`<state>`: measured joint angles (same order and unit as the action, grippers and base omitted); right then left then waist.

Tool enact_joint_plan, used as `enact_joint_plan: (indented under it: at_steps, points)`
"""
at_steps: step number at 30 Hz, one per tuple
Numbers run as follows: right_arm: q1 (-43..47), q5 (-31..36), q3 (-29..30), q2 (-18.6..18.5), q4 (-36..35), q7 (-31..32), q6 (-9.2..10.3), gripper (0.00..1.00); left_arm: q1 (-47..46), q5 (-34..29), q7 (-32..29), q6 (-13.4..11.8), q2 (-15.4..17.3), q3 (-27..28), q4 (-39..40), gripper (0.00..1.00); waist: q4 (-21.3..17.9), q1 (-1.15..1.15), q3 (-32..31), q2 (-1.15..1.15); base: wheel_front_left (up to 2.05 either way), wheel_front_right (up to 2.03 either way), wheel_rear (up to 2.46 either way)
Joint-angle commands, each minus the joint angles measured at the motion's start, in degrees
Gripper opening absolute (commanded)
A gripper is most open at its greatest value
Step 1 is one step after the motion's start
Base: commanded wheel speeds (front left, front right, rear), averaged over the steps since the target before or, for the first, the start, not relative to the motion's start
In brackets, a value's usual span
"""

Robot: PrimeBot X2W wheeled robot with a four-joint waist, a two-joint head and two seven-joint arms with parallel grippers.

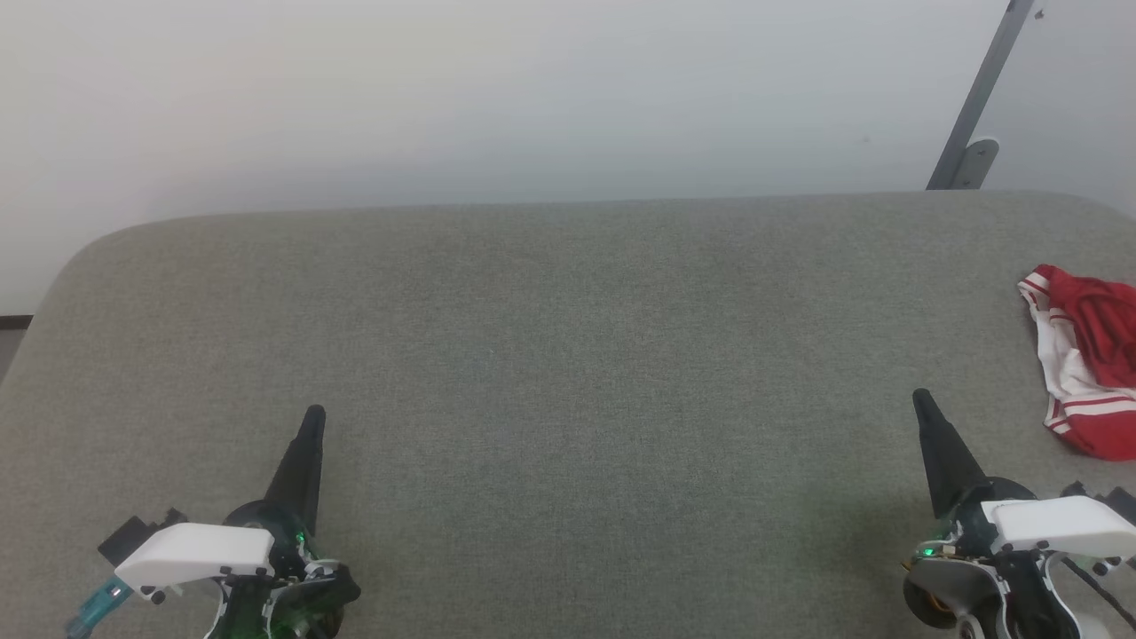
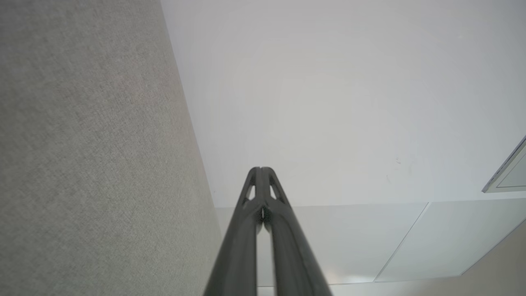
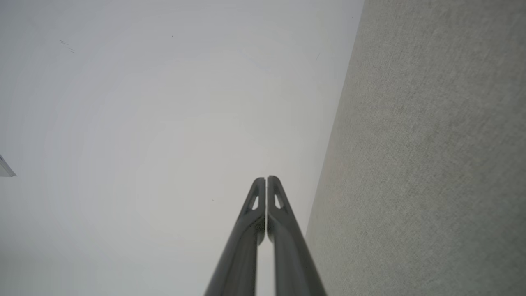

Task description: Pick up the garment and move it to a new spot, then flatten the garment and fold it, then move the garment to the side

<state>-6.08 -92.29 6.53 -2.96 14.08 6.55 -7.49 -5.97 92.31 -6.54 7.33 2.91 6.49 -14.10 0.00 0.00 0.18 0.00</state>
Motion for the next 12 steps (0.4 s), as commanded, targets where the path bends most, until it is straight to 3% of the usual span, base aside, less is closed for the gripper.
enact_joint_plan:
  at_steps: [1,12]
  points:
    - [-0.28,-0.25,0.07,0.18,-0.21,0.16,0.00,0.00,-0.63,0.12,-0.25,0.29,-0.19,0.19,0.02,0.00,0.00,0.00,0.00,0.00,0.00,0.00,0.00]
    - [-0.28,-0.25,0.05,0.18,-0.21,0.16,0.00,0.00,-0.63,0.11,-0.25,0.29,-0.19,0.20,0.02,0.00,0.00,0.00,0.00,0.00,0.00,0.00,0.00]
